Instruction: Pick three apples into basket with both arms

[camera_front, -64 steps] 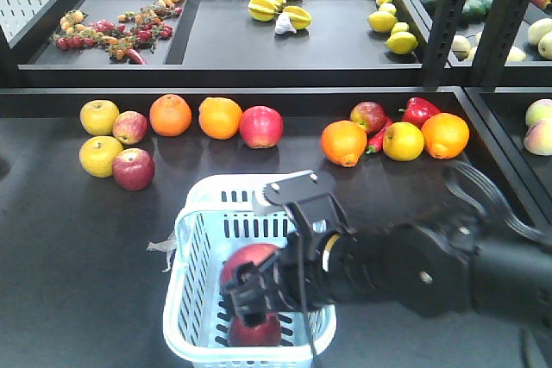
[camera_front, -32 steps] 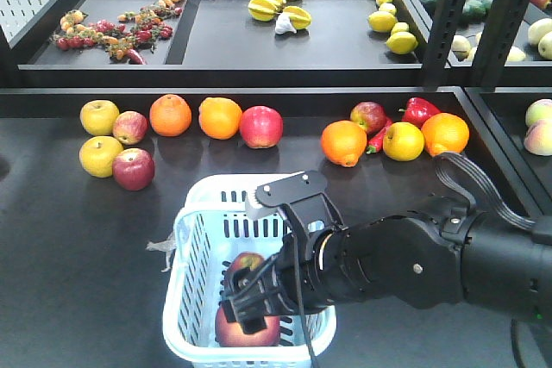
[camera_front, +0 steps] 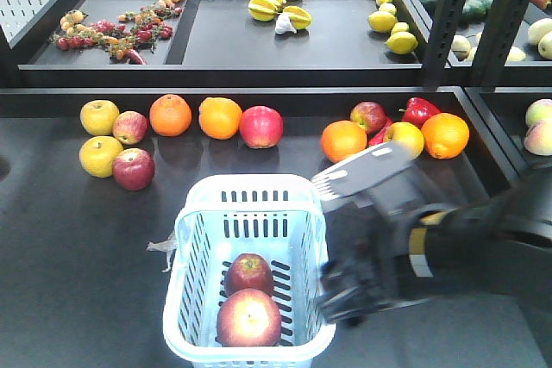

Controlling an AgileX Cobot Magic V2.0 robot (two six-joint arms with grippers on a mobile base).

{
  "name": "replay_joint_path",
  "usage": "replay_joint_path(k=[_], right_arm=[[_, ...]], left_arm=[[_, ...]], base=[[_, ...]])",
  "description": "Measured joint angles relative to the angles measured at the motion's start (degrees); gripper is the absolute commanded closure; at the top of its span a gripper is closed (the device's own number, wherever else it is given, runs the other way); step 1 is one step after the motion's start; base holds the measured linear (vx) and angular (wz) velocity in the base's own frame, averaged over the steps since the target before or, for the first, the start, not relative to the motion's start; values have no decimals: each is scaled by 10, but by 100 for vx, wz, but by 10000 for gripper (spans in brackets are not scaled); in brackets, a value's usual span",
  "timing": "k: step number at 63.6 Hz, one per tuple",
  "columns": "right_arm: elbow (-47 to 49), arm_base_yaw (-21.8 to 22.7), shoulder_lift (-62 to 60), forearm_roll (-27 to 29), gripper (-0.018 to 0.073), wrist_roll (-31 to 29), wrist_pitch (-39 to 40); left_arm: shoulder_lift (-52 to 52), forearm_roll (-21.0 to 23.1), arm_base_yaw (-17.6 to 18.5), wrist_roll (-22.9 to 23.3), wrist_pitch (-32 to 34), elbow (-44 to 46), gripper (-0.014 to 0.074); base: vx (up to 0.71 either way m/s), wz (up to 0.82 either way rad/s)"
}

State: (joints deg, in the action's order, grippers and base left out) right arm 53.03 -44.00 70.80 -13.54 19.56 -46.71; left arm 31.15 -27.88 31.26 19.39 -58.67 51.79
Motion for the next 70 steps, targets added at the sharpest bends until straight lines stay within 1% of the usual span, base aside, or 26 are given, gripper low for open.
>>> replay_joint_path(k=[5, 15, 19, 24, 29, 39, 45, 48, 54, 57, 61, 70], right_arm=[[0, 0, -34, -44, -29, 29, -39], [0, 5, -101, -88, -29, 47, -84], [1, 25, -123, -91, -29, 47, -93], [2, 72, -139, -95, -29, 39, -100], [2, 122, -147, -93, -29, 11, -104], [2, 236, -148, -59, -29, -64, -105], [-3, 315, -154, -22, -29, -114, -105], [-11, 344, -161, -4, -29, -133, -104], [-38, 397, -188, 23, -29, -147, -92], [-54, 414, -205, 41, -29, -151, -89], [-76, 426, -229, 62, -29, -158, -88], [-107, 429, -280, 79, -29, -164, -111]], left_arm=[[0, 0, 0, 0, 0, 0, 4], [0, 0, 0, 0, 0, 0, 4], [0, 0, 0, 0, 0, 0, 4], [0, 0, 0, 0, 0, 0, 4], [0, 0, 0, 0, 0, 0, 4], [0, 0, 0, 0, 0, 0, 4], [0, 0, 0, 0, 0, 0, 4], [0, 0, 0, 0, 0, 0, 4], [0, 0, 0, 0, 0, 0, 4], [0, 0, 0, 0, 0, 0, 4], [0, 0, 0, 0, 0, 0, 4], [0, 0, 0, 0, 0, 0, 4]], base=[[0, 0], [0, 0], [0, 0], [0, 0], [0, 0], [0, 0], [0, 0], [0, 0], [0, 0], [0, 0], [0, 0], [0, 0]])
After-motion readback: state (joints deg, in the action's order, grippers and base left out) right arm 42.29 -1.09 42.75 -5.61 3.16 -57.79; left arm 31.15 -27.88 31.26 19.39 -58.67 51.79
